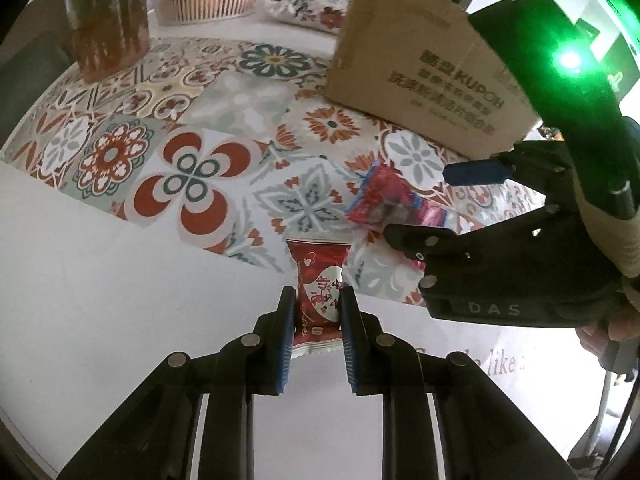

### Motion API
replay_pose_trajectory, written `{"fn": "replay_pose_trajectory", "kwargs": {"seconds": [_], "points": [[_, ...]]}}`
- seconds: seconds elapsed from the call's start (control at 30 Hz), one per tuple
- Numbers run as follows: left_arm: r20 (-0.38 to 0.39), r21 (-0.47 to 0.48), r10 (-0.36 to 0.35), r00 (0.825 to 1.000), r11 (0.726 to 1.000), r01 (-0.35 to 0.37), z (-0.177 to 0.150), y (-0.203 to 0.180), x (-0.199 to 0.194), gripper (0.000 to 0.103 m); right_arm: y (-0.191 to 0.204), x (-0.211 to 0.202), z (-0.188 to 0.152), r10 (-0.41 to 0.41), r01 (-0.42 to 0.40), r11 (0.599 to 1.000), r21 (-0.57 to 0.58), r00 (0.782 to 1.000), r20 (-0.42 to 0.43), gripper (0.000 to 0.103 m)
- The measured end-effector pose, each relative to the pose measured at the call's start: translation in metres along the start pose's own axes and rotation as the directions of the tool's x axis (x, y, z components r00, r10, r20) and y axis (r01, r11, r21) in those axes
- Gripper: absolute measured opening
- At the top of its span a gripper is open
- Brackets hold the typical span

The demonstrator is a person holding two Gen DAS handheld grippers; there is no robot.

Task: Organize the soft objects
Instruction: 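Grasp the red-blue candy packet with the right gripper while the left grasps the red candy packet, then lift both candy packets and carry them over the box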

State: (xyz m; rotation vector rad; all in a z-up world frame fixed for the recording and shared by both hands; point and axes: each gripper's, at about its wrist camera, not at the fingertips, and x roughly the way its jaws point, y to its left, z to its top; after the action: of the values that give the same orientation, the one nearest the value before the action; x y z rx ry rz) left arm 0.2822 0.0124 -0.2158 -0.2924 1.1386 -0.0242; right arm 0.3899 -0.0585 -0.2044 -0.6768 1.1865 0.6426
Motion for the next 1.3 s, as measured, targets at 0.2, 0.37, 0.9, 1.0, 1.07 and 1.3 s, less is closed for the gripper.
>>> {"fn": "replay_pose_trajectory", "kwargs": {"seconds": [0.2, 0.37, 0.9, 1.0, 1.07, 1.3], "points": [[0.0, -0.007, 0.017, 1.0, 1.0, -0.017, 0.003, 0.006, 0.002, 0.022, 0.011, 0.016, 0.007, -0.009, 0.008, 0.999, -0.053, 0.999, -0.034, 0.075], [0.01, 0.002, 0.019, 1.0, 1.0, -0.019, 0.007, 0.006, 0.002, 0.022, 0.004, 0.02, 0.005, 0.022, -0.022, 1.0, 0.018, 1.0, -0.014, 0.069], [0.038, 0.075, -0.009, 0.999, 0.997, 0.006, 0.026, -0.003, -0.007, 0.022, -0.042, 0.002, -0.033, 0.082, -0.128, 0.894, 0.43, 0.989, 0.123, 0.04], [0.049, 0.102, -0.023, 0.999, 0.995, 0.018, 0.03, -0.008, -0.012, 0.022, -0.047, -0.006, -0.043, 0.078, -0.142, 0.862, 0.486, 0.986, 0.148, 0.04], [0.056, 0.116, -0.033, 0.998, 0.993, 0.027, 0.032, -0.012, -0.015, 0.022, -0.048, -0.015, -0.051, 0.071, -0.149, 0.841, 0.521, 0.984, 0.166, 0.04], [0.088, 0.17, -0.075, 0.993, 0.984, 0.06, 0.043, -0.024, -0.029, 0.022, -0.049, -0.046, -0.065, -0.006, -0.139, 0.78, 0.611, 0.973, 0.229, 0.04]]}}
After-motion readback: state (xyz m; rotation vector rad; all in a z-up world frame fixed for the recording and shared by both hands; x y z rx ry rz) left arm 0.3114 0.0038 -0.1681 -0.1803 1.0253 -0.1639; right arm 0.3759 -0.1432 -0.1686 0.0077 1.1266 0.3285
